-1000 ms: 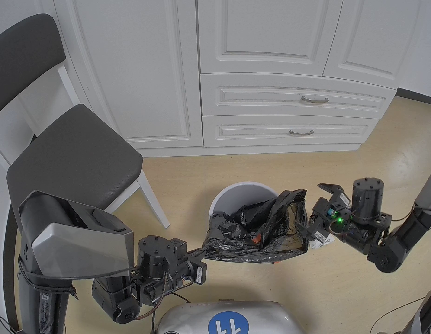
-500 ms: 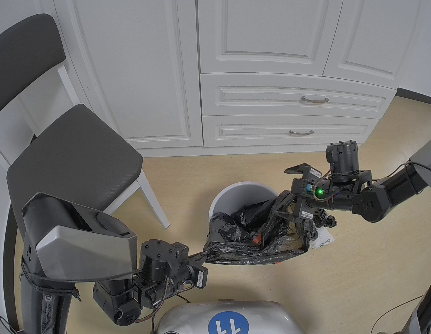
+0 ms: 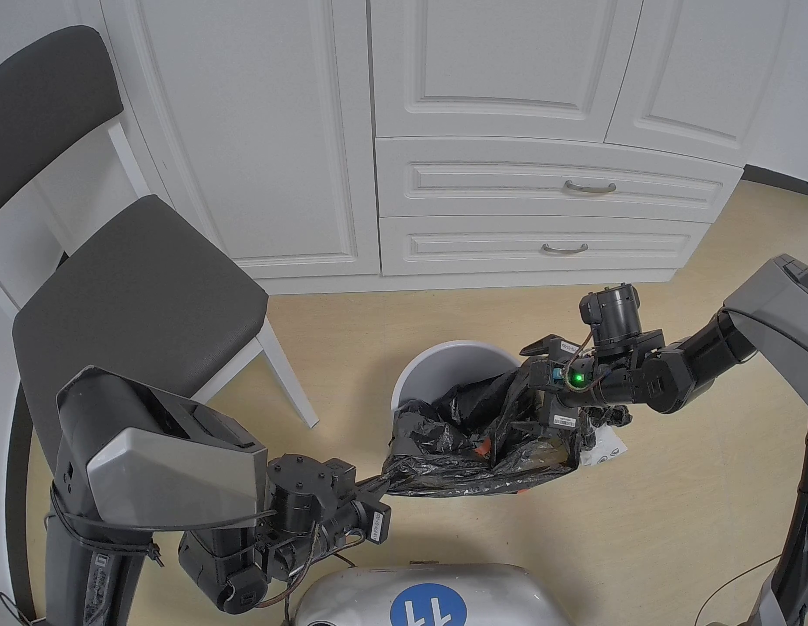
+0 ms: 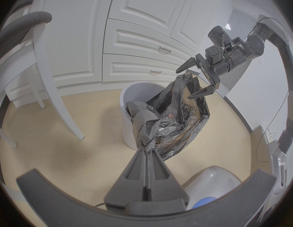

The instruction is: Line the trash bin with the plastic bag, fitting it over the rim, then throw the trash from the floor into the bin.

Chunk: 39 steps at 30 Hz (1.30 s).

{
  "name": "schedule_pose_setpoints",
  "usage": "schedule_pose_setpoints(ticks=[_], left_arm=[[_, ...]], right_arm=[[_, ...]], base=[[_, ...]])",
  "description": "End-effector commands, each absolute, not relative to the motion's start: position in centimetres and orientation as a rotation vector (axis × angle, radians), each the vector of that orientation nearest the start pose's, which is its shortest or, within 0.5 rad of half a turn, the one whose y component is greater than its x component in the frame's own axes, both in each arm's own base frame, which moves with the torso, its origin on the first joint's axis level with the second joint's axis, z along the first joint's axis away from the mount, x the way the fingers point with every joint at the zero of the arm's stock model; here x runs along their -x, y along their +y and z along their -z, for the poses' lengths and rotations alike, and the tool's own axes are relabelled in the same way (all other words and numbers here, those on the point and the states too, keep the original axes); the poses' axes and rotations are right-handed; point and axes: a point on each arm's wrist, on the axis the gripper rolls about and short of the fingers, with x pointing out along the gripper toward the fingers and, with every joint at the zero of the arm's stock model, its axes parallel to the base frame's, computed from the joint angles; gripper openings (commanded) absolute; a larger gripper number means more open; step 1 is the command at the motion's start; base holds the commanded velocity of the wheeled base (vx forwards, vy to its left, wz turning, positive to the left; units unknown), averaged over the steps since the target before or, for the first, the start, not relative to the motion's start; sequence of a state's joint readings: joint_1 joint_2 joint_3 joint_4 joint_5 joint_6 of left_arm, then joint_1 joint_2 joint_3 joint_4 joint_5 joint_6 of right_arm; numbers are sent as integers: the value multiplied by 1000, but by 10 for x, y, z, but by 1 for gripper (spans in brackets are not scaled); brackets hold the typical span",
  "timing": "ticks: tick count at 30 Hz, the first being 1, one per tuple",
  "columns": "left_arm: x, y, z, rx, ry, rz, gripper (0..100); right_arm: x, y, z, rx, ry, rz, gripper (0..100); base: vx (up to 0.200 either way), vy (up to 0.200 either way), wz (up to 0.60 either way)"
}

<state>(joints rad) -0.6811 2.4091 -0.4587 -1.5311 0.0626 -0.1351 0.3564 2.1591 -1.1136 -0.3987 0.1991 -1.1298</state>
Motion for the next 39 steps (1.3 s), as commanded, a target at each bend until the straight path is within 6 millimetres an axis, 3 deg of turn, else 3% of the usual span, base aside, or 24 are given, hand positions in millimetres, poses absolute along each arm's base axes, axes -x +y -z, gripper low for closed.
schedule_pose_setpoints(ticks=[1, 10, 21, 29, 39], left_arm=[[-251, -201, 33, -28, 442, 578, 0], [-252, -201, 33, -27, 440, 575, 0], [-252, -201, 33, -29, 441, 575, 0], [-252, -201, 35, -34, 445, 576, 0], [-254, -201, 38, -34, 447, 571, 0]], right_arm=[[-374, 134, -79, 1122, 293, -836, 100], [-370, 116, -76, 1154, 326, -830, 100], [-377, 128, -81, 1161, 285, -828, 100], [-386, 137, -63, 1167, 298, -857, 100], [-401, 134, -47, 1184, 320, -847, 100]], base=[[0, 0, 0], [0, 0, 0], [0, 0, 0], [0, 0, 0], [0, 0, 0]])
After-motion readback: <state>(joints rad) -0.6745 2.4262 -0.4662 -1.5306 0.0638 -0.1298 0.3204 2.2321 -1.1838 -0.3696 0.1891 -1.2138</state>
